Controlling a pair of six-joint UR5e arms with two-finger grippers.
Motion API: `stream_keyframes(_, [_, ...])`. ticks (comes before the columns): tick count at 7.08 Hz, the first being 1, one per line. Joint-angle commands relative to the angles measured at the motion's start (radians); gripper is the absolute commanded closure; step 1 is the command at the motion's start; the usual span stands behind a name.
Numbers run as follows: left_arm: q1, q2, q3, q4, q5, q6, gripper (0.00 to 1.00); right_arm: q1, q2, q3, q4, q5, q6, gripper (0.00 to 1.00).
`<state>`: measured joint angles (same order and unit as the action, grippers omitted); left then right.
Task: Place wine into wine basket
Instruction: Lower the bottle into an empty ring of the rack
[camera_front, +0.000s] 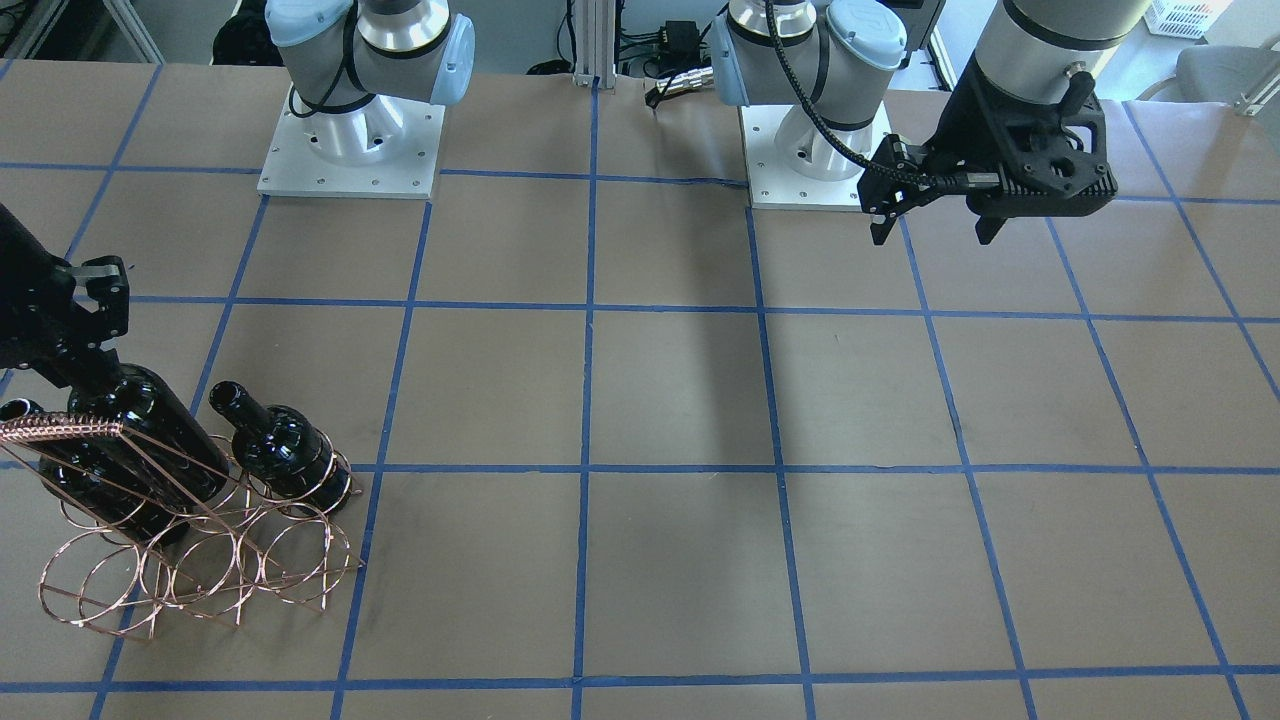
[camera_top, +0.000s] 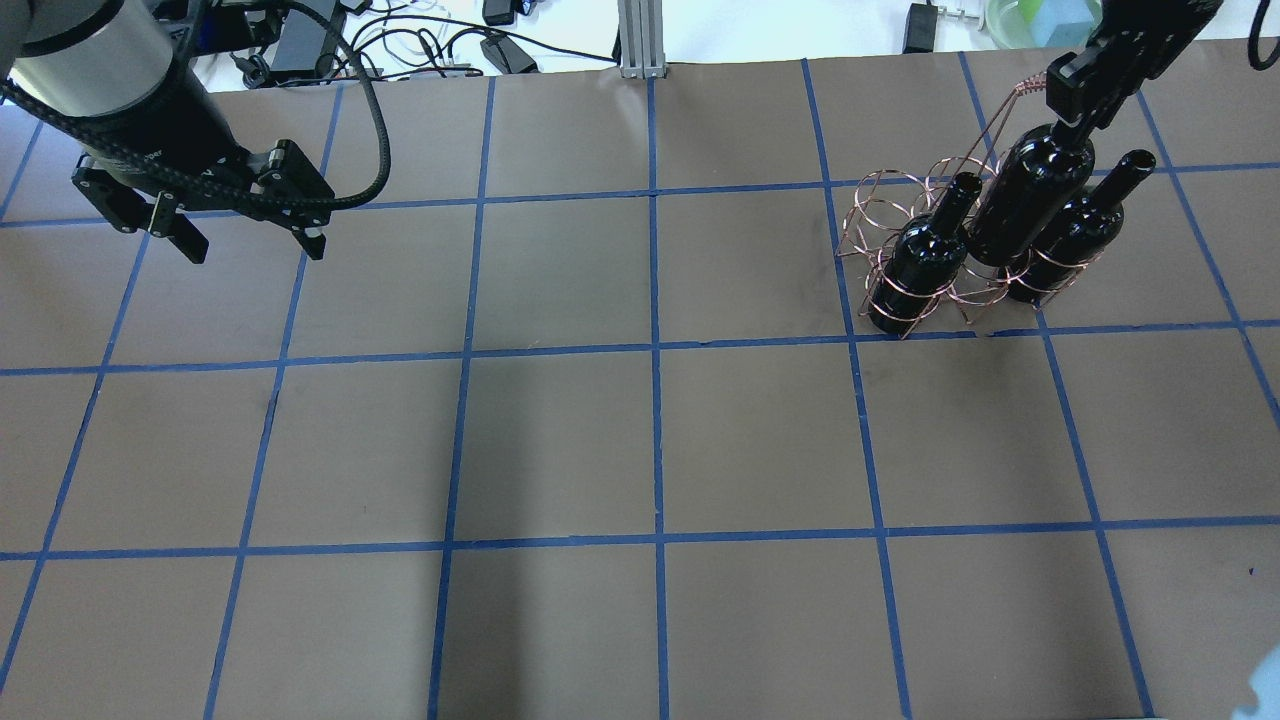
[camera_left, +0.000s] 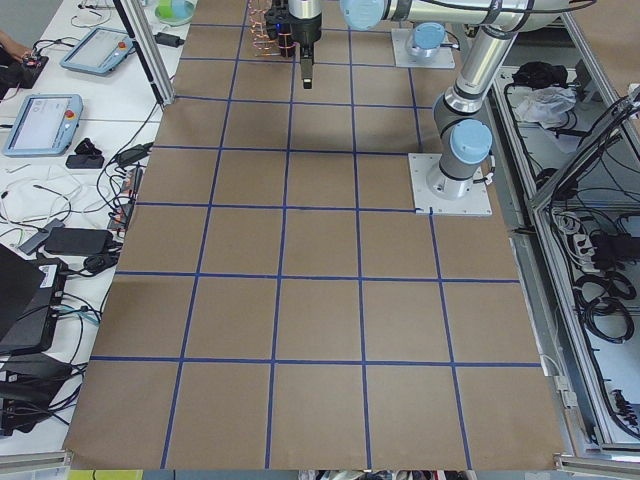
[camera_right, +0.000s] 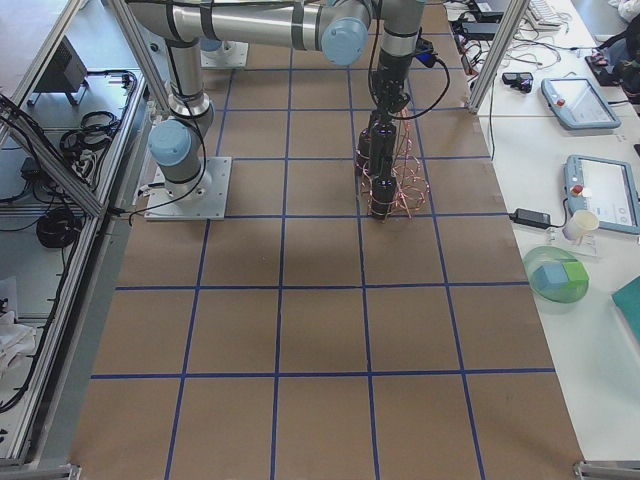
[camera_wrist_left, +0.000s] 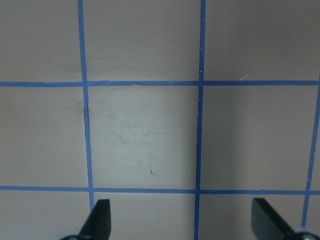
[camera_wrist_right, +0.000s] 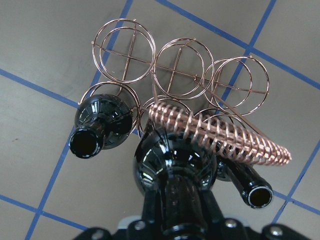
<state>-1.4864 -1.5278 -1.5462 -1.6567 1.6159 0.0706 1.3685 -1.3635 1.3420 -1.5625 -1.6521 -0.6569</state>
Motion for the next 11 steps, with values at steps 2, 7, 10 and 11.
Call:
stream_keyframes(2, [0.000, 0.000, 0.000, -0.002, 0.001, 0.000, 0.00, 0.001, 0.015, 0.005, -0.010, 0.000, -0.024, 1.00])
stream_keyframes(7, [0.000, 0.000, 0.000, -0.002, 0.001, 0.000, 0.00, 0.001, 0.050, 0.008, -0.025, 0.000, -0.030, 1.00])
stream_keyframes(10, [0.000, 0.002, -0.002, -0.002, 0.001, 0.000, 0.00, 0.000, 0.079, 0.019, -0.053, 0.000, -0.052, 1.00])
stream_keyframes(11, [0.000, 0.002, -0.002, -0.002, 0.001, 0.000, 0.00, 0.001, 0.080, 0.038, -0.068, 0.000, -0.052, 1.00])
